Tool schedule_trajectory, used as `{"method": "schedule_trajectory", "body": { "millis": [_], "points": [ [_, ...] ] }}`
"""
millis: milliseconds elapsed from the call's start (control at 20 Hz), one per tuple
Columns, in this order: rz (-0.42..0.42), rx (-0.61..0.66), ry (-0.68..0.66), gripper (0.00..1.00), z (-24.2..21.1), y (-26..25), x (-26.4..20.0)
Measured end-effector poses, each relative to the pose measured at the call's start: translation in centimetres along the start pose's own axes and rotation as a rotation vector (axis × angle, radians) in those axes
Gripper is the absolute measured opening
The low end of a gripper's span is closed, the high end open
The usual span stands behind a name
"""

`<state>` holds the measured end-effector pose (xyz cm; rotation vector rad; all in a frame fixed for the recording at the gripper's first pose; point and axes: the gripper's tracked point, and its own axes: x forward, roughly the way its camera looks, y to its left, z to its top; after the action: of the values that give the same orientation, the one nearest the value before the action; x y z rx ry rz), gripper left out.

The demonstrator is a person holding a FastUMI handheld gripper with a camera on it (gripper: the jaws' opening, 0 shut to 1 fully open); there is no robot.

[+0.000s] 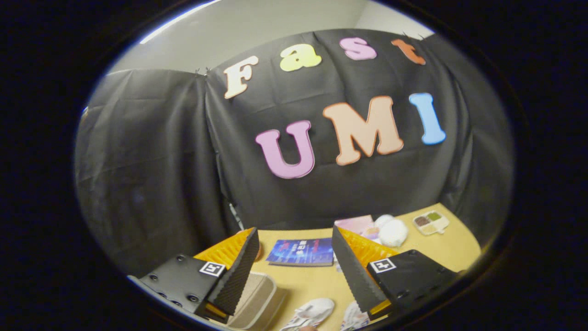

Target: Open the storage box then place both shoes into the box .Put the left shoe in first, then the right shoe, with the right side of both shoes facing outward in a uniform manner.

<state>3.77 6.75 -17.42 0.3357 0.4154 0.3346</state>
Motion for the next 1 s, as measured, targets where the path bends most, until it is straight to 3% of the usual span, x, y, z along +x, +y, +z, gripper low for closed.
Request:
{"method": "schedule_trajectory", "body": {
  "millis": [300, 650, 1000],
  "points": [
    [0.05, 0.283, 0.177, 0.99, -8.7, -1.4, 1.9],
    [0.159, 0.554, 0.405, 1.0, -19.1, 1.7, 2.2],
    [0.203, 0.838, 0.498, 1.0, -23.0, 3.8, 2.4]
  ]
}}
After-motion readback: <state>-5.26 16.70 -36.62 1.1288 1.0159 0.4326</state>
